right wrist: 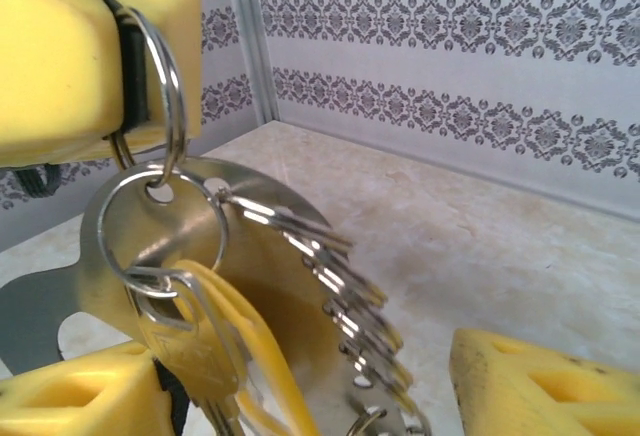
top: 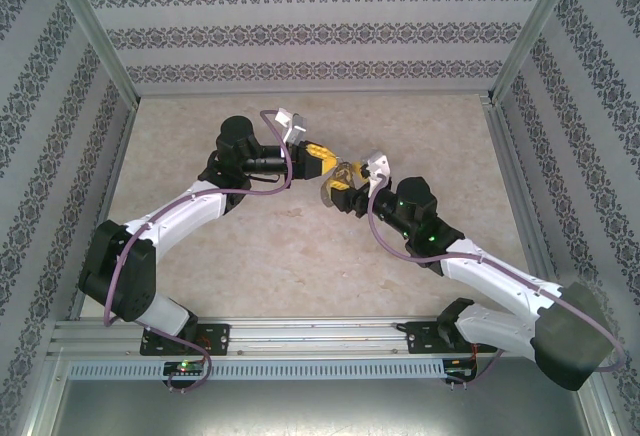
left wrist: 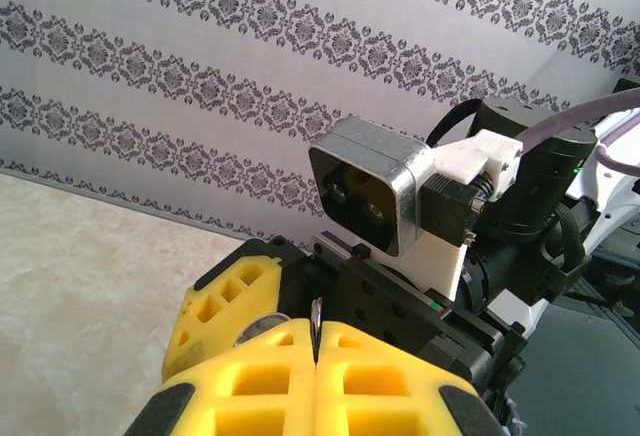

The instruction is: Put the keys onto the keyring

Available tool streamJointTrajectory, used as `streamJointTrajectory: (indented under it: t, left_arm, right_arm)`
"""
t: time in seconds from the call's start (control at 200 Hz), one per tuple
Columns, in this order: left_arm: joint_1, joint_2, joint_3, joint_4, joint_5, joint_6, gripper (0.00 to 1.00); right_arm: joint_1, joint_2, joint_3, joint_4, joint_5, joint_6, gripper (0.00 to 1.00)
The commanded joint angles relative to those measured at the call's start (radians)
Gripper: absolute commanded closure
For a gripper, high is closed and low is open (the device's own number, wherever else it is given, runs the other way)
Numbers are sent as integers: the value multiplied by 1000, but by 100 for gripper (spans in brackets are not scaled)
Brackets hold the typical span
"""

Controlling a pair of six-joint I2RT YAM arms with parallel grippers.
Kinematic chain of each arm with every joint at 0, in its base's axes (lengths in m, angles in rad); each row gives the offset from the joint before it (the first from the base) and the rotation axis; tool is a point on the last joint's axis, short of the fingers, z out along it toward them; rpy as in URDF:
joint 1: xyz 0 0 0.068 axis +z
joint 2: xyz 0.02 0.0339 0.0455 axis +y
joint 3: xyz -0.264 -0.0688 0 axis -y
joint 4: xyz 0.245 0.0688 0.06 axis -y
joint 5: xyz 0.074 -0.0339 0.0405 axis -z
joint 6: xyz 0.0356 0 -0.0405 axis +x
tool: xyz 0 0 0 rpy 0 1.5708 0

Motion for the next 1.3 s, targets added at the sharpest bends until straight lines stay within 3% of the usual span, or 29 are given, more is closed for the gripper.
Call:
streamJointTrajectory:
  t: [0.0,0.435,0.769,1.044,1.294]
  left_arm:
    - [-11,-29,32,3,4,21,100]
    - [-10,-25,41,-15,-4,34,100]
    - [-11,-27,43,-22,-6,36,100]
    - [-11,-29,43,-24,-10,39,100]
    - [-10,-35,45,-46,-11,50,100]
  right_arm:
    - [9,-16,21,25,45,-31,35]
    - [11,-83,-5,-28,40,-59,45]
    - [11,-125,-21,-61,88,-87,37]
    - [11,-127,-2,-150,-50,-101,32]
    - [12,-151,-52,-128,10,-95,32]
